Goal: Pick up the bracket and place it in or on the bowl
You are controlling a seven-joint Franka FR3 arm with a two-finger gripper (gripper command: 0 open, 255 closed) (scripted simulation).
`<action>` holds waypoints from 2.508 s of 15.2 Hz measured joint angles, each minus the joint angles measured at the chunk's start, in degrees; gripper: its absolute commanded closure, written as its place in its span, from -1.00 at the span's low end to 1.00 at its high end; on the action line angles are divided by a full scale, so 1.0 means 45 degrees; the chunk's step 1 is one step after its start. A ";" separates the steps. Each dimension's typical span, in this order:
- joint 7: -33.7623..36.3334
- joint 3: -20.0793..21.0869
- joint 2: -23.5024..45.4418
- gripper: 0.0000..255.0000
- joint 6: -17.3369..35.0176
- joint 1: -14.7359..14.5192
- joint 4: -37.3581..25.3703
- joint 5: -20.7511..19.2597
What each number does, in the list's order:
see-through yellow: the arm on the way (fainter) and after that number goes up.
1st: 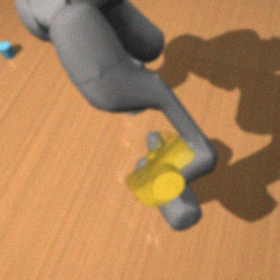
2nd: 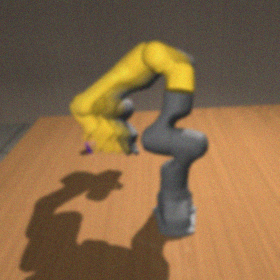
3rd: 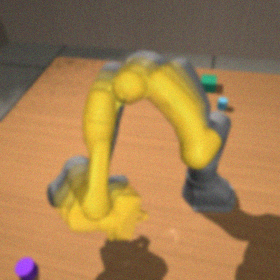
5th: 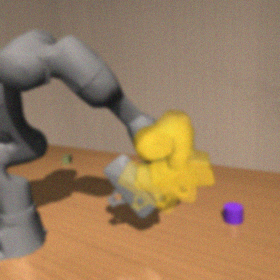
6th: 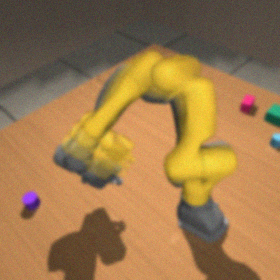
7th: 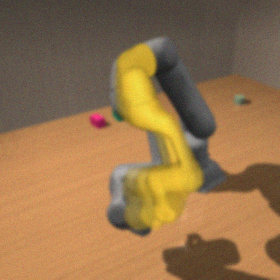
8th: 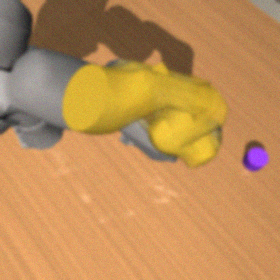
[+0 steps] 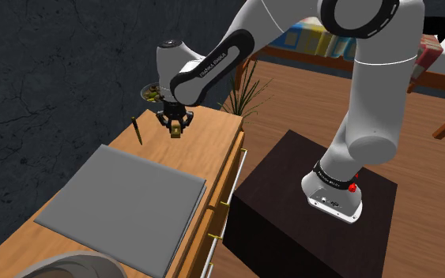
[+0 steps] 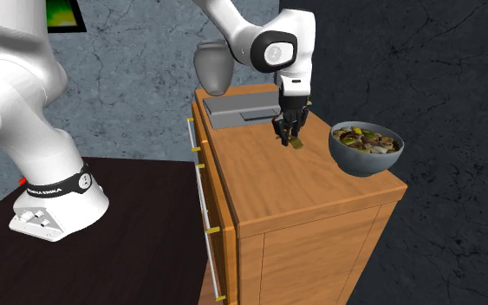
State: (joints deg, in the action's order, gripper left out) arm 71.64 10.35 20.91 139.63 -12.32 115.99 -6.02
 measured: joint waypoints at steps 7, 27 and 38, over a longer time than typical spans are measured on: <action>-0.0151 0.0112 -0.0731 1.00 -0.0997 0.0071 -0.0282 0.0233; -0.0477 0.0274 -0.2375 1.00 -0.3980 0.0179 -0.1657 0.0733; -0.2047 -0.0402 0.1570 1.00 -0.6192 0.0901 -0.7794 0.0419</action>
State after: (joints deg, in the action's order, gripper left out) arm 62.43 8.54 27.97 111.76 -8.26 80.92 -4.13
